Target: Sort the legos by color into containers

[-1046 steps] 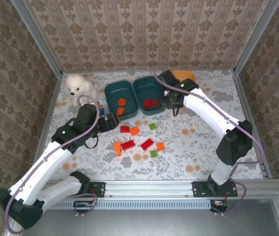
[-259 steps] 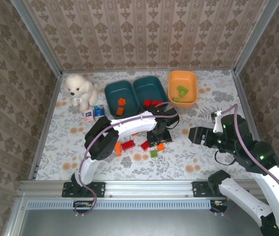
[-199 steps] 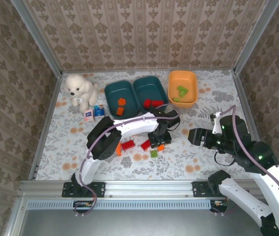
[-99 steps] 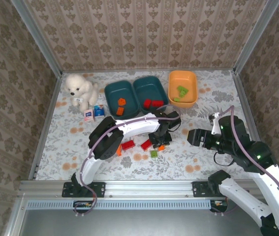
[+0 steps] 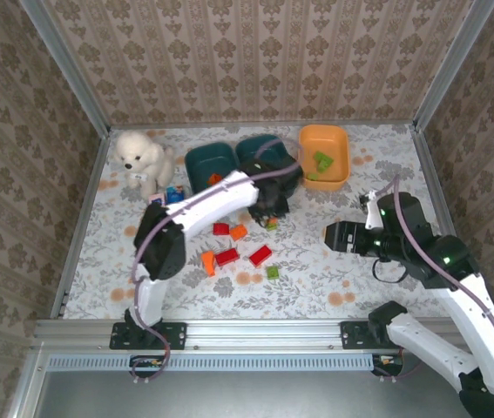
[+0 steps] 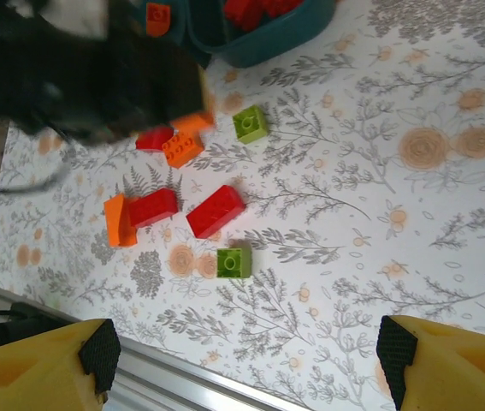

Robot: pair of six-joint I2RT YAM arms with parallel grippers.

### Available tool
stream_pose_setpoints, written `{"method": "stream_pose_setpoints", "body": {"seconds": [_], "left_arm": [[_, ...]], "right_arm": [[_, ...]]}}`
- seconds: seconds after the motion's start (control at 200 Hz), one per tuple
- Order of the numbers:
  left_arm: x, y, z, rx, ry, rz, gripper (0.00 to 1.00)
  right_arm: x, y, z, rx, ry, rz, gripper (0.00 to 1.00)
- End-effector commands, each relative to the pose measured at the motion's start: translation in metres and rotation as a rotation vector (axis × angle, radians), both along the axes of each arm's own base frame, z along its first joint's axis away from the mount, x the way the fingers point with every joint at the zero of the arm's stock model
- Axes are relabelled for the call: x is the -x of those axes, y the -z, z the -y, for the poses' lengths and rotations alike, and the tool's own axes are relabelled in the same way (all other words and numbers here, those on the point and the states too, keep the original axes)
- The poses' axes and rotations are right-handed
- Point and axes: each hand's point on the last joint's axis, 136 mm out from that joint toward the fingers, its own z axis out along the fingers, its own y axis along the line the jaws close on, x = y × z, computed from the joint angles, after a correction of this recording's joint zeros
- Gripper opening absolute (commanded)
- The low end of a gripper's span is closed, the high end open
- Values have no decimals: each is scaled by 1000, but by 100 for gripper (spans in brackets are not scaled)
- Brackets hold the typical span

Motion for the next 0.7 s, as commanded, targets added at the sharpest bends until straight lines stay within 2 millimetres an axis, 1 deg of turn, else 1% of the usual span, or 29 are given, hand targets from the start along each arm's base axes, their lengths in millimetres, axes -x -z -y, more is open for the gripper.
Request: {"method": "stream_pose_setpoints", "body": {"seconds": [0.0, 0.03, 0.11, 0.19, 0.235, 0.325, 0.43, 0.58, 0.695], "left_arm": [[-32, -18, -54, -55, 6, 65, 22], [-44, -19, -65, -50, -1, 77, 22], [-66, -14, -87, -59, -10, 77, 22], [-85, -4, -102, -51, -16, 65, 22], [-94, 2, -106, -43, -19, 58, 22], [-111, 13, -109, -36, -15, 53, 22], [-126, 27, -108, -37, -6, 32, 22], [-136, 49, -97, -27, 11, -5, 22], [-139, 62, -96, -39, 11, -23, 23]], "right_arm": [[-11, -13, -27, -60, -104, 37, 82], [-15, -13, -34, -68, -121, 35, 82], [-23, -11, -51, -63, -164, 30, 82], [-31, -11, -67, -47, -193, 39, 82], [-35, -10, -75, -45, -205, 40, 82], [-44, -10, -90, -52, -222, 40, 82], [-53, -8, -103, -58, -234, 33, 82], [-63, -8, -112, -34, -254, 34, 82], [-68, -6, -116, -20, -270, 25, 82]]}}
